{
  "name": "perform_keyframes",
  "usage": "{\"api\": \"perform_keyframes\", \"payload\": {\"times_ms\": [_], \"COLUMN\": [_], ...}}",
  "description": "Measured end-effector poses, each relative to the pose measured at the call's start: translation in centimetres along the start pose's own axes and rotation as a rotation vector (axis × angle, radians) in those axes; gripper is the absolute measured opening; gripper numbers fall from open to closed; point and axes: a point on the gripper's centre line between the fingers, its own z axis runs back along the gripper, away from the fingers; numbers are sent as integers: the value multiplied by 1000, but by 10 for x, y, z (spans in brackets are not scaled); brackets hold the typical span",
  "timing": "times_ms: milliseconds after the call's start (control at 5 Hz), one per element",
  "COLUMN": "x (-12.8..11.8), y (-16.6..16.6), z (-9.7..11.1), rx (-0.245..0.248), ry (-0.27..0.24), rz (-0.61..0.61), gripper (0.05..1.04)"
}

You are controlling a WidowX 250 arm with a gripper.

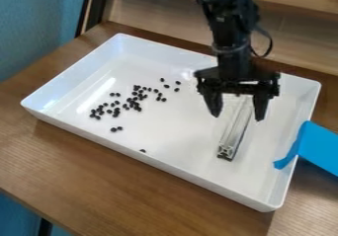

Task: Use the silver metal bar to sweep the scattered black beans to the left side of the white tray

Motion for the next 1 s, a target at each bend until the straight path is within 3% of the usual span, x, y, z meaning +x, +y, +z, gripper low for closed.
{"api": "perform_keyframes", "payload": {"times_ms": [200, 400, 800, 1000], "x": [3, 11, 18, 22], "y": [1, -2, 2, 14], "z": [-13, -23, -30, -37], "rx": [7, 75, 132, 159], "ry": [0, -3, 17, 9], "rz": [39, 53, 53, 73], "gripper": [1000, 1001, 950, 663]}}
